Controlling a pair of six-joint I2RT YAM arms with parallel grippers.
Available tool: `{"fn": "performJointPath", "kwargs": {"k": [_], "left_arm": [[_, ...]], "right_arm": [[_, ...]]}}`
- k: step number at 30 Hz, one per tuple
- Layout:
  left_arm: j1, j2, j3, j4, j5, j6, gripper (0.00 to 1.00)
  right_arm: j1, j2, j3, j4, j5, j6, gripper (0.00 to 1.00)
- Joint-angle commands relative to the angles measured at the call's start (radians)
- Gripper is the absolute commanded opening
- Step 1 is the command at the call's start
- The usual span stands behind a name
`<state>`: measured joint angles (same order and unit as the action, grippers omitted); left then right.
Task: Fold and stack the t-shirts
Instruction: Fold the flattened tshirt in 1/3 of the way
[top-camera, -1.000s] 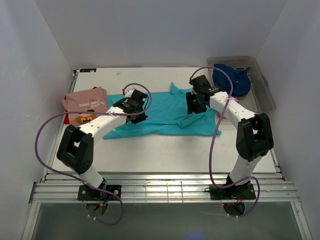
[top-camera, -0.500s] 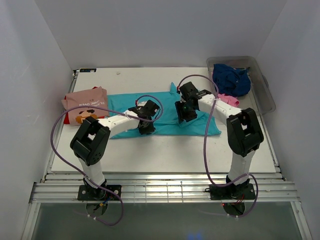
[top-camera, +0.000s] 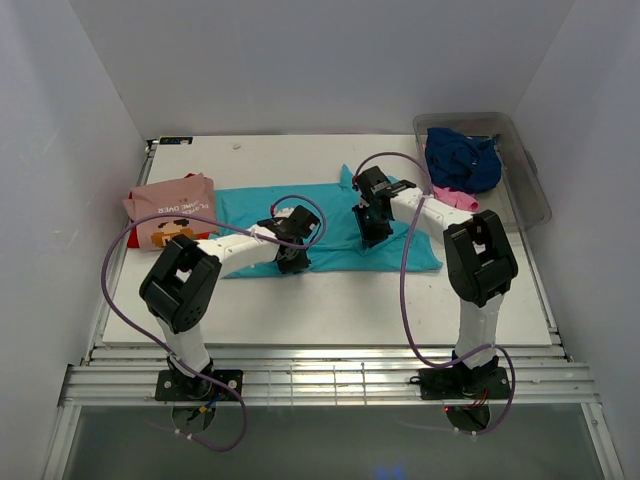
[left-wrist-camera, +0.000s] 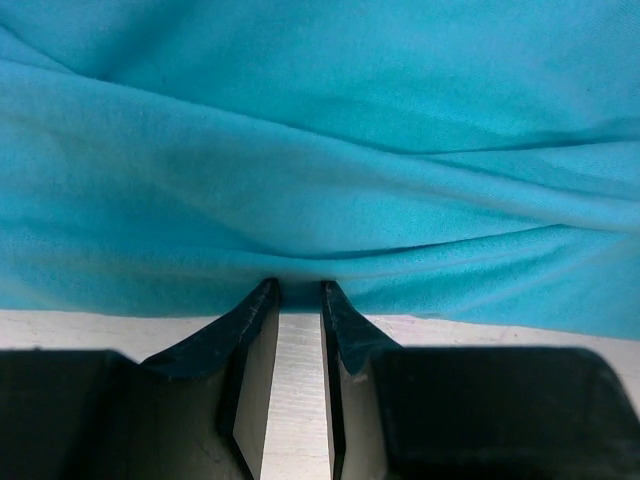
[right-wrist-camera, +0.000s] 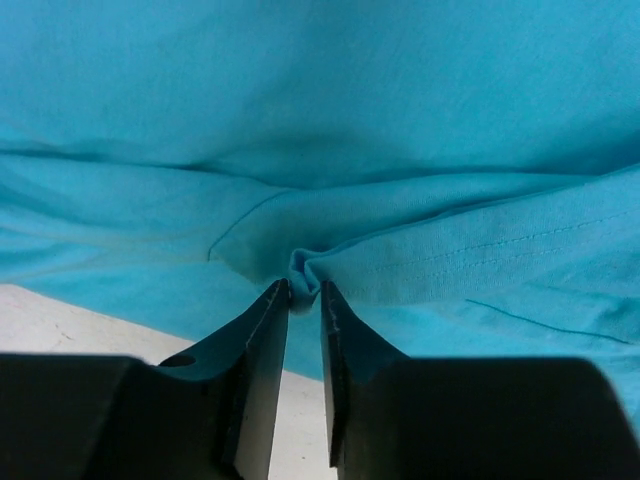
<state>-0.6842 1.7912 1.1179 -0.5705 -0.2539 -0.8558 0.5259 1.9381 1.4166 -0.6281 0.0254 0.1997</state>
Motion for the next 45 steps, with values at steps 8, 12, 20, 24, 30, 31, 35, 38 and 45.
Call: {"fn": "performJointPath", "kwargs": {"k": [8,12,20,24,30,31,35,38,45], "left_arm": [[-0.008,-0.055,-0.081,-0.006,-0.007,-0.025,0.34],[-0.009,-0.064,-0.099,-0.008,-0.004,-0.031,0.34],[-0.012,-0.073,-0.138,-0.009,0.01,-0.046,0.34],[-0.014,-0.085,-0.159,-0.009,0.005,-0.054,0.34],[-0.018,-0.098,-0.167,-0.009,0.015,-0.068,0.33],[-0.02,-0.105,-0.162,-0.009,0.012,-0.068,0.33],[-0.054,-0.134,-0.107,-0.014,-0.014,-0.042,0.33],[-0.101,-0.142,-0.021,-0.031,-0.042,-0.011,0.34],[-0.198,-0.069,0.209,-0.038,-0.018,0.066,0.36]], "right_arm": [[0.006,0.024,0.148,-0.024,0.056,-0.002,0.08],[0.005,0.035,0.211,-0.027,0.088,0.009,0.08],[0.005,0.134,0.286,0.025,0.07,0.029,0.18],[0.005,0.157,0.298,0.039,0.042,0.026,0.27],[0.006,0.047,0.255,0.134,0.163,0.037,0.37],[0.0,0.042,0.284,0.119,0.197,0.037,0.39],[-0.029,0.061,0.376,0.025,0.301,0.006,0.4],[-0.056,0.096,0.407,-0.03,0.332,-0.016,0.4],[-0.144,0.17,0.395,-0.091,0.314,-0.003,0.39]]}}
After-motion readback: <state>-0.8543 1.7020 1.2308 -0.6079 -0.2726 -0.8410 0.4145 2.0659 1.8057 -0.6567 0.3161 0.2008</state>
